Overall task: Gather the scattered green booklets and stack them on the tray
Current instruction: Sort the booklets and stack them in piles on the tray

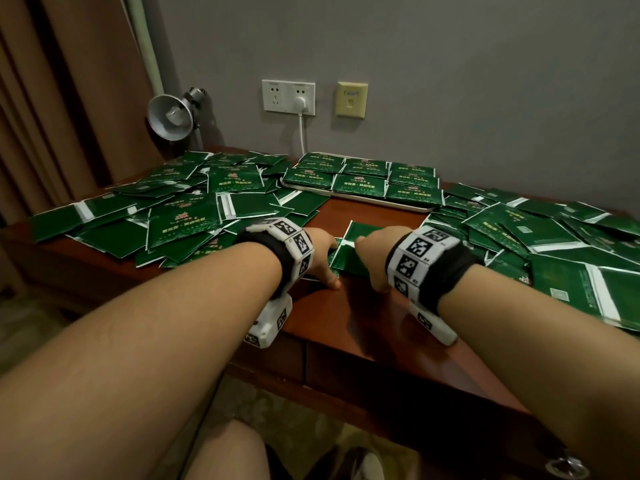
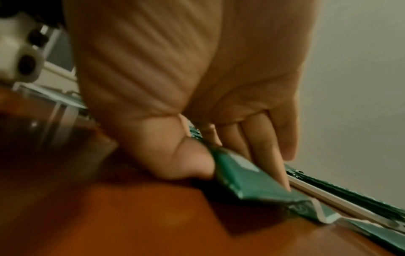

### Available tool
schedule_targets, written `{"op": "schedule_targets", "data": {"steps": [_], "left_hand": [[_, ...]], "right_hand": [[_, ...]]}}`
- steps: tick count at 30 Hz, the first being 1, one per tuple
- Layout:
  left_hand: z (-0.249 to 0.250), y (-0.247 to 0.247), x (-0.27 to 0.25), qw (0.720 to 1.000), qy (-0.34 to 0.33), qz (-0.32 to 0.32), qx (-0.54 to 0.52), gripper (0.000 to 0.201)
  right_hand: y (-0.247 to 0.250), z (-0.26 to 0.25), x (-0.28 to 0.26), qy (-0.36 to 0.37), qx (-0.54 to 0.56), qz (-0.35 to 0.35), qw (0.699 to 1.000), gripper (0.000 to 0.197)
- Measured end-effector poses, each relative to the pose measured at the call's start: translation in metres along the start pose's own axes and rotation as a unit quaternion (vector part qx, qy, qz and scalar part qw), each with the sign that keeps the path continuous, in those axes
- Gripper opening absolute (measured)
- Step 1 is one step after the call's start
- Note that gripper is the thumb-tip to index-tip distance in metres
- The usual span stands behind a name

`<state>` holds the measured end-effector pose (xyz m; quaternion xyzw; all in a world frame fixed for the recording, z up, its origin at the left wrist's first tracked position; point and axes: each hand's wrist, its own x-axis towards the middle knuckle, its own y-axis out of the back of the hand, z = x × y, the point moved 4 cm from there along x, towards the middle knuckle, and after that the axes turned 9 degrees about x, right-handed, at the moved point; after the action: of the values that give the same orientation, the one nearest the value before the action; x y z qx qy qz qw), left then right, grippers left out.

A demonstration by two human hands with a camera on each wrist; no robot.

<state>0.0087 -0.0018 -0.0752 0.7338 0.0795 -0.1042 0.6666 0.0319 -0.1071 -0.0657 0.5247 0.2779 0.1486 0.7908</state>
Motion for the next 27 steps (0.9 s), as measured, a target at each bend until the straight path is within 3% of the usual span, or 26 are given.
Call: {"op": "schedule_targets", "data": {"steps": [3,8,12,16,19,22,23,25,27], "left_hand": [[0.000,0.000,-0.002,1.000,-0.001,0.000,-0.008,0.084],[-0.001,-0.002,-0.003,1.000,-0.004,-0.001,-0.018,0.077],[-0.002,-0.003,-0.003,1.000,-0.008,-0.003,-0.015,0.087],[-0.007,-0.002,-0.008,0.997,-0.027,-0.024,-0.072,0.081],[-0.012,0.004,-0.017,0.985,-0.041,-0.030,-0.167,0.063],[-0.015,0.014,-0.022,0.955,-0.013,0.035,-0.295,0.038],[-0.015,0.017,-0.023,0.956,0.012,0.074,-0.282,0.032],[-0.016,0.017,-0.022,0.976,0.092,0.115,-0.163,0.056],[-0.012,0.007,-0.028,0.983,0.170,0.060,-0.033,0.091]], "right_hand": [[-0.003,-0.008,0.007,-0.017,-0.005,-0.013,1.000,0.070],[0.004,0.001,0.004,-0.050,0.038,0.105,0.993,0.023],[0.020,0.025,0.002,-0.109,0.095,0.131,0.981,0.015],[0.013,0.047,0.003,-0.158,0.205,0.045,0.965,0.029],[0.011,0.051,-0.004,-0.156,0.195,0.012,0.968,0.025],[0.003,0.050,-0.007,-0.144,0.187,-0.022,0.972,0.042],[0.001,0.047,-0.008,-0.139,0.184,-0.034,0.972,0.048],[-0.003,0.044,-0.006,-0.122,0.174,-0.039,0.976,0.059],[-0.006,0.039,-0.004,-0.111,0.168,-0.032,0.979,0.071]]}}
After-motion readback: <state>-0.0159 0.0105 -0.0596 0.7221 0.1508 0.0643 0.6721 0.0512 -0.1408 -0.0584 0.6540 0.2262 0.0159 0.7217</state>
